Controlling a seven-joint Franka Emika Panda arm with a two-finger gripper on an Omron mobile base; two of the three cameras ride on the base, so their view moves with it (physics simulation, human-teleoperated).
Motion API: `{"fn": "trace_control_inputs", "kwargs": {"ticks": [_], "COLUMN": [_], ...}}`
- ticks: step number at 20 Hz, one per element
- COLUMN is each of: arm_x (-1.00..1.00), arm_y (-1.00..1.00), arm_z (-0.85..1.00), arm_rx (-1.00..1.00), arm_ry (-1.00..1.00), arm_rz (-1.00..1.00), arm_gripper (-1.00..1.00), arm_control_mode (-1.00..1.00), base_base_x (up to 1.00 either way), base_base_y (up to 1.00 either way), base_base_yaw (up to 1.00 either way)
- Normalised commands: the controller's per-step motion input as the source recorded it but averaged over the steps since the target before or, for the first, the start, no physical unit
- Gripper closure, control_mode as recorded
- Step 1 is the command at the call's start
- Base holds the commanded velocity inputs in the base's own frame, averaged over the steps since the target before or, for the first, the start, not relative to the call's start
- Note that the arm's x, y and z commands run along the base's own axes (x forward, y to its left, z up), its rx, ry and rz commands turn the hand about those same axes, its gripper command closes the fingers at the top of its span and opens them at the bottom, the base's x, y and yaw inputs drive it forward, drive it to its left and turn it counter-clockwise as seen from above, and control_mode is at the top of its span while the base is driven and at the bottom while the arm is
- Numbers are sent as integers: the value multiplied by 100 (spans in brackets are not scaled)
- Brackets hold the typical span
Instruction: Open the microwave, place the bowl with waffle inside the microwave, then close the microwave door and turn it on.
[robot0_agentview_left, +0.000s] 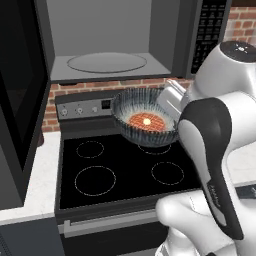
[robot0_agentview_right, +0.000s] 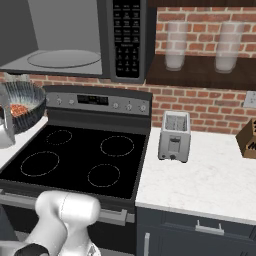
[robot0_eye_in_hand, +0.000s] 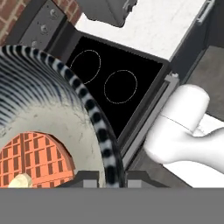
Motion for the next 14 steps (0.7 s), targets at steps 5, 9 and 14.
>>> {"fn": "trace_control_inputs", "kwargs": {"ticks": [5,9,14], "arm_x": [-73,-19,12], "arm_y": [-10,-6,-6], "arm_z": [83,77,57], "arm_rx": [-11,-7,0], "arm_ry": [-15,-31,-28], "arm_rz": [-29,-26,-14], "arm_gripper": [100,100,100], "arm_control_mode": [-100,-100,-100], "base_base_x": [0,0,0], "base_base_y": [0,0,0], "base_base_yaw": [0,0,0]}}
